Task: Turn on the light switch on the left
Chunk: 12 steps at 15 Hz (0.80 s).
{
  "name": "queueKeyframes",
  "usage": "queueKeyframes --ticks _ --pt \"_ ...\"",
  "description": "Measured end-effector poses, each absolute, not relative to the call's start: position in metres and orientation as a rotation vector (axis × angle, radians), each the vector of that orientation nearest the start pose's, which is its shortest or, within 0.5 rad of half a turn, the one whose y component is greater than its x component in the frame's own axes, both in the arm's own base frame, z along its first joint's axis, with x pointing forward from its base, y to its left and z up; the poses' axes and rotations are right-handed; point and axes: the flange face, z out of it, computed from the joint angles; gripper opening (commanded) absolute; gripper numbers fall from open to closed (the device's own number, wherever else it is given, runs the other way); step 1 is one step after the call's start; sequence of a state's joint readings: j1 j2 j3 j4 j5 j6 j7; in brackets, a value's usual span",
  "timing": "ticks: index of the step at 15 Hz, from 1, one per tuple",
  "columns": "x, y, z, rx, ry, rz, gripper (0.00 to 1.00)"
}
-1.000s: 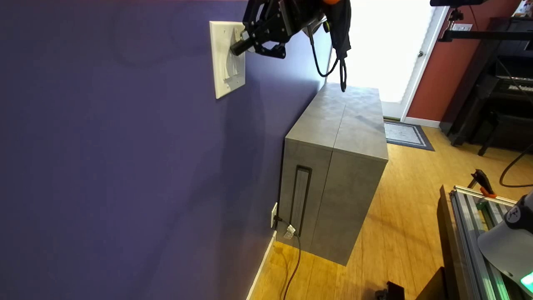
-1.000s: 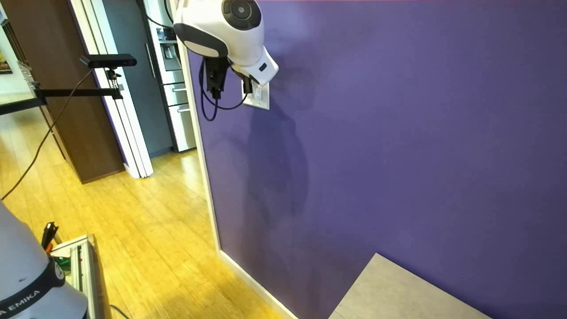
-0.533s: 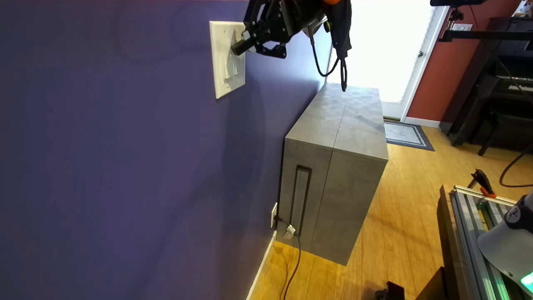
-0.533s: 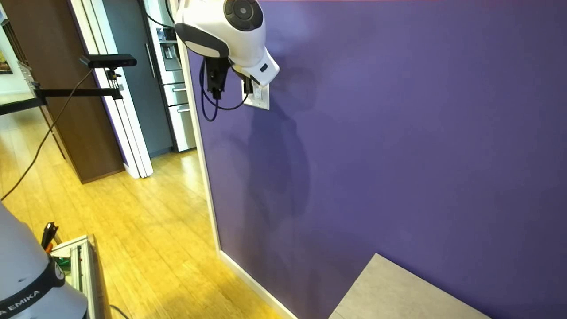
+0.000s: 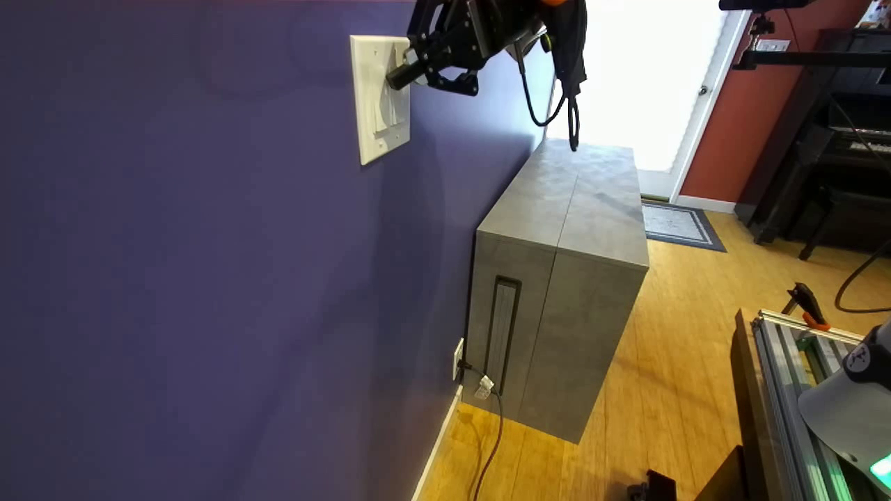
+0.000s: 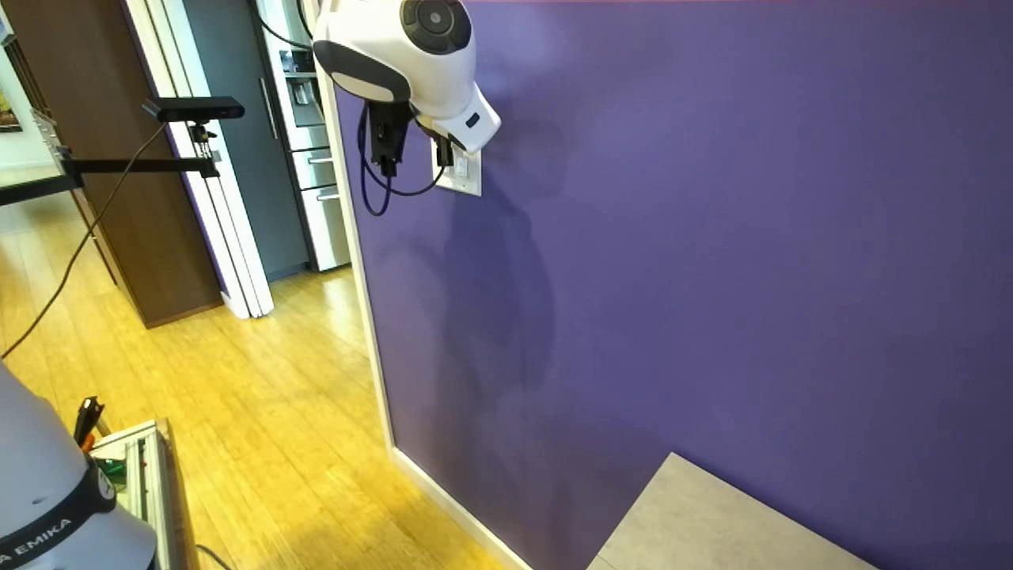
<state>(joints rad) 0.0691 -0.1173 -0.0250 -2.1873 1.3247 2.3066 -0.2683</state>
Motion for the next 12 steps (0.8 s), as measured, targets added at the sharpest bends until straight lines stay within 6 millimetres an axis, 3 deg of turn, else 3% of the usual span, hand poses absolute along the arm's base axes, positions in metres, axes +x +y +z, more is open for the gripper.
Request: queueKeyframes --ticks 12 --pt "0.5404 0.0442 0.4715 -2.010 0.565 -0.352 0.00"
